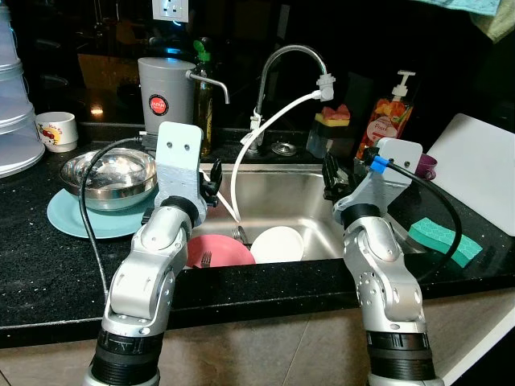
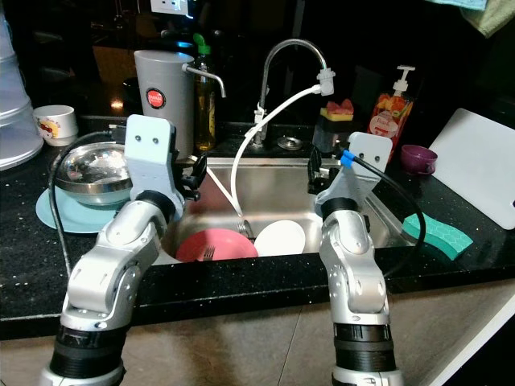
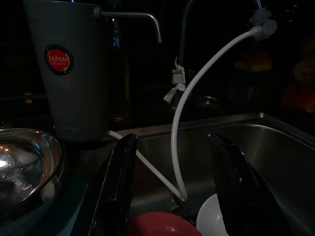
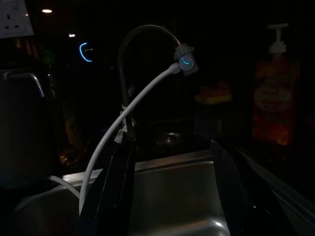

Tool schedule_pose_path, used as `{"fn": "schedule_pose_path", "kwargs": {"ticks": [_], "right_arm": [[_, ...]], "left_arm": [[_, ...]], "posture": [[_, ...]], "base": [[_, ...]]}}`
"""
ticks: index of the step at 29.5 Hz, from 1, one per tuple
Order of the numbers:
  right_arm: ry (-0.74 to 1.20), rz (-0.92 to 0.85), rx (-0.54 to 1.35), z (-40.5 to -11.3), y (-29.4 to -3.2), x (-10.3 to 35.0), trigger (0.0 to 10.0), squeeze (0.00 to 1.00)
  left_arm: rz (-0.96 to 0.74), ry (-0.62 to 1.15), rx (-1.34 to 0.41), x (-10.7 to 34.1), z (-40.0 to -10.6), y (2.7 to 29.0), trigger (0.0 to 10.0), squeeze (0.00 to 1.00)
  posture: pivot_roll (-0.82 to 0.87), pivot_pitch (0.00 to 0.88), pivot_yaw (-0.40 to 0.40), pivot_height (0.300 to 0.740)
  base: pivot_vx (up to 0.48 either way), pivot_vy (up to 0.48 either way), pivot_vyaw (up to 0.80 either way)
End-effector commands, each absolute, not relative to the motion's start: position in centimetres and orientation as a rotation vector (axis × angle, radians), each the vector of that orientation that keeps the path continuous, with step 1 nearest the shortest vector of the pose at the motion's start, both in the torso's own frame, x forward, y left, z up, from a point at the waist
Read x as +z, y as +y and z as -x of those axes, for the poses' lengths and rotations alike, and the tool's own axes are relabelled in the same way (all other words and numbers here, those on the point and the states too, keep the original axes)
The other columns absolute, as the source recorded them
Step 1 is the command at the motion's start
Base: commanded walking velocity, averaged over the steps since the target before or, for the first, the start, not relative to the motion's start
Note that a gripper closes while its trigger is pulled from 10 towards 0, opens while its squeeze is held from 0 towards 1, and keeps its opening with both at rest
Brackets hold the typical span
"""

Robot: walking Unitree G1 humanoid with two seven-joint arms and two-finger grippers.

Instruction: Kitchen organization

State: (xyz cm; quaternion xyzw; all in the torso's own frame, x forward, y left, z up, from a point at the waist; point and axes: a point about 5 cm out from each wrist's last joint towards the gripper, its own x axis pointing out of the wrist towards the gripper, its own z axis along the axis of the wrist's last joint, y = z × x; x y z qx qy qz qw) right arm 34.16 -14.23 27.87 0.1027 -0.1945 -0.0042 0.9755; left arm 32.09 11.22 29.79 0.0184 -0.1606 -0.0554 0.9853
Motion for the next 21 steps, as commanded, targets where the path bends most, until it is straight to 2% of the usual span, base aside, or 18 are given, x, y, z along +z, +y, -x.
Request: {"fn": "schedule_pose_path", "kwargs": {"ticks": [1,15,21], "right_arm": [[-0.407,-0.219,-0.032,-34.1,-14.9,28.1,10.0,0.00],[-0.407,-0.207,-0.043,-33.9,-15.1,28.2,10.0,0.00],[-0.398,-0.195,-0.034,-33.8,-15.1,27.8,10.0,0.00]], "left_arm": [[-0.038,-0.311,-0.115,29.5,-32.2,10.9,10.0,0.00],[-0.025,-0.298,-0.109,29.6,-32.5,11.3,10.0,0.00],[-0.032,-0.300,-0.091,29.7,-32.7,11.9,10.0,0.00]], "posture": [[0.16,0.029,-0.126,0.740],[0.14,0.048,-0.121,0.740],[0.14,0.030,-0.103,0.740]], "base": [[0.000,0.000,0.00],[0.000,0.000,0.00],[0.000,0.000,0.00]]}}
